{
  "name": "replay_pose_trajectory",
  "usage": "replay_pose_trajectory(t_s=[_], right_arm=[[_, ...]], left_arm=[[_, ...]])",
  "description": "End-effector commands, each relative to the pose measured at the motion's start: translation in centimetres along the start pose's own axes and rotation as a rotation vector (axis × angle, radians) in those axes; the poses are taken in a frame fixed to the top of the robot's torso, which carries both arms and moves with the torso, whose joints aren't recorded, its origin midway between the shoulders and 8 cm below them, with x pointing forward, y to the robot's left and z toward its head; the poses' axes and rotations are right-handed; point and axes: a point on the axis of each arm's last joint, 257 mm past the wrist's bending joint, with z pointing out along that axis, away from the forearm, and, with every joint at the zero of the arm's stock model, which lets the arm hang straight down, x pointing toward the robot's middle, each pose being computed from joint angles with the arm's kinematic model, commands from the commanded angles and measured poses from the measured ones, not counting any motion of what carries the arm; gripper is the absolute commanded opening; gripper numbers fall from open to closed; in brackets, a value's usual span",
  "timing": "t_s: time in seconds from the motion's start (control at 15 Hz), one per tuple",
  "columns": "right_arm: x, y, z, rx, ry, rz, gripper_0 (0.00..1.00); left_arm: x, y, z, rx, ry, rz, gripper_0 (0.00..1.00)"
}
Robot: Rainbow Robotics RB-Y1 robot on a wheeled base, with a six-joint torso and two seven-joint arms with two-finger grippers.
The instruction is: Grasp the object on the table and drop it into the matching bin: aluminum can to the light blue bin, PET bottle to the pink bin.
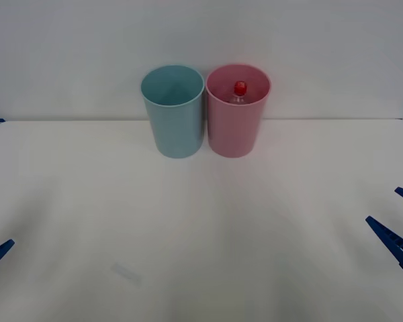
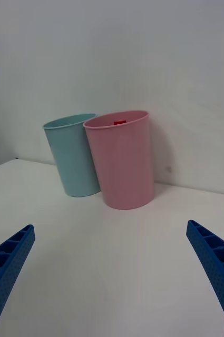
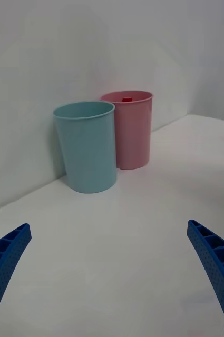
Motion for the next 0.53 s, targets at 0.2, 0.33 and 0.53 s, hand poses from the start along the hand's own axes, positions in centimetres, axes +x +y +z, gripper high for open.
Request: replay_pose_trajectory(t_s=[0.2, 0.33, 0.53], right_arm=[[0.0, 0.0, 0.0, 0.0, 0.0, 0.0, 1.0], [0.0, 0.0, 0.0, 0.0, 0.0, 0.0, 1.0], [0.0, 0.0, 0.0, 0.0, 0.0, 0.0, 1.0]], left_arm=[[0.18, -0.2, -0.43, -0.007, -0.002, -0.04, 1.0], [0.03, 0.13, -0.14, -0.013, -0.008, -0.102, 1.0], [0.17, 0.37, 0.06, -0.017, -0.015, -0.151, 1.0]])
